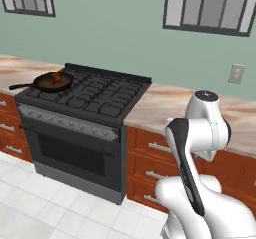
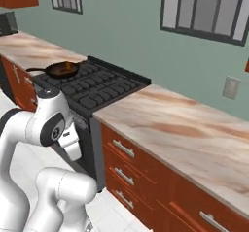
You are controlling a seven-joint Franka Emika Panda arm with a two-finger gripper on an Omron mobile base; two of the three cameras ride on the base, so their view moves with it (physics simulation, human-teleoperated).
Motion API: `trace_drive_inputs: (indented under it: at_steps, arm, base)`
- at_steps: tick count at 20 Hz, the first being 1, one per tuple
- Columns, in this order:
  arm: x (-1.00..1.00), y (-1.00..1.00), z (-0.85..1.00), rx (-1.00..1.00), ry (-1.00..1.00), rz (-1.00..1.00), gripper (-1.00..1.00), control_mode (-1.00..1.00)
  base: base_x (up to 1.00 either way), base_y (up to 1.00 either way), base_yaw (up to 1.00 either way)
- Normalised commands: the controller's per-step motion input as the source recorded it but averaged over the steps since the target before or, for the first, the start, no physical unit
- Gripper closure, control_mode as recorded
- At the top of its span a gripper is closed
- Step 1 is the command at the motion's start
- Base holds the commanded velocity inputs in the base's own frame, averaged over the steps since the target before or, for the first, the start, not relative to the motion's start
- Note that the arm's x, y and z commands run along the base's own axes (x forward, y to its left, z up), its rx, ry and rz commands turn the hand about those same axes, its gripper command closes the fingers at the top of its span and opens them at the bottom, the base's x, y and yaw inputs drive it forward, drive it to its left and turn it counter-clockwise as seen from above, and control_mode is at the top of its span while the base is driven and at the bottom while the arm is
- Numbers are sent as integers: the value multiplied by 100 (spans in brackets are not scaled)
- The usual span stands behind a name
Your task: Take the chicken drumsticks from the pan and place one on each plate on the dining counter.
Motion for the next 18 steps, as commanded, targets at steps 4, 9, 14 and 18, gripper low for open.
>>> trace_drive_inputs:
  at_steps: [4, 9, 14, 18]
  arm:
    - [0, 0, 0, 0, 0, 0, -100, 100]
    - [0, 0, 0, 0, 0, 0, -100, 100]
    - [0, 0, 0, 0, 0, 0, -100, 100]
    - [0, 0, 0, 0, 0, 0, -100, 100]
  base:
    - [100, 66, 17]
    - [90, 80, 1]
    - [61, 57, 0]
    - [54, 36, -6]
